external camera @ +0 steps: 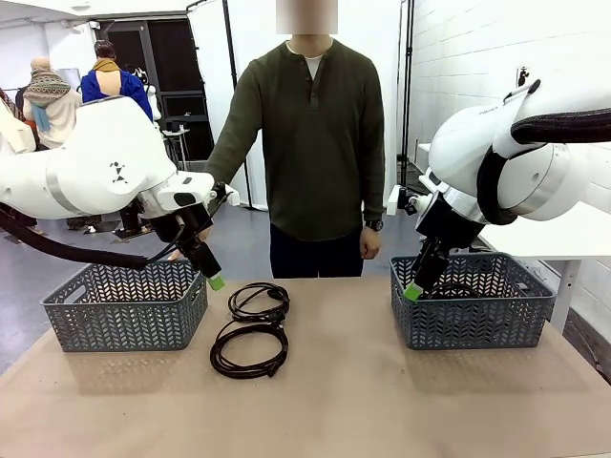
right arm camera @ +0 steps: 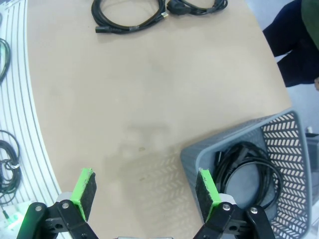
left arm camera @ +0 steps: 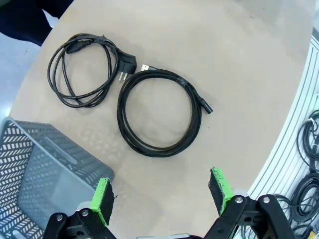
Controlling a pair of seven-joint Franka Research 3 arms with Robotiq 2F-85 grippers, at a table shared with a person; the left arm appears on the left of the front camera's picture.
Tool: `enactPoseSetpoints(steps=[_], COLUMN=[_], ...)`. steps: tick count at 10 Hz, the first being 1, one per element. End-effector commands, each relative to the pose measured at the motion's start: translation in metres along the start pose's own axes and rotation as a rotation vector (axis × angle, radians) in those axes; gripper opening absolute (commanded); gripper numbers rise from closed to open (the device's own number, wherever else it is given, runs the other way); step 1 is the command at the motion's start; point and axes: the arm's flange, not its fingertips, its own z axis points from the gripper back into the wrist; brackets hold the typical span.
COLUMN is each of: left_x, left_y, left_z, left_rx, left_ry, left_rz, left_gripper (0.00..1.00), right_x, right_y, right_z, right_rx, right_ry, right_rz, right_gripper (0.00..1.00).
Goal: Organize the cables according to human instructions.
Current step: Pick up a bundle of cables and place it in the basket indicated by the human.
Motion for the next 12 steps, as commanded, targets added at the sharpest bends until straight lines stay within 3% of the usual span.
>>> enactPoseSetpoints(steps=[1, 5, 7, 12], left_x=[-0.006, -0.002, 0.008, 0.046], left_y=[0.004, 0.004, -0.010, -0.018], left_z=[0.008, 0.007, -0.001, -0.052], left_rx=[0.015, 0.012, 0.032, 0.046], left_ry=[-0.021, -0.009, 0.000, 0.145], left_rz=[0.004, 0.007, 0.171, 0.440], left_gripper=[1.00, 1.00, 1.00, 1.00], right_x=[0.002, 0.002, 0.002, 0.002], right_y=[-0.004, -0.004, -0.004, -0.004], right_z=[0.000, 0.000, 0.000, 0.000], right_rx=[0.000, 0.000, 0.000, 0.000], right_ry=[0.012, 0.012, 0.012, 0.012], right_rz=[-0.001, -0.001, -0.001, -0.001], right_gripper=[1.00, 1.00, 1.00, 1.00])
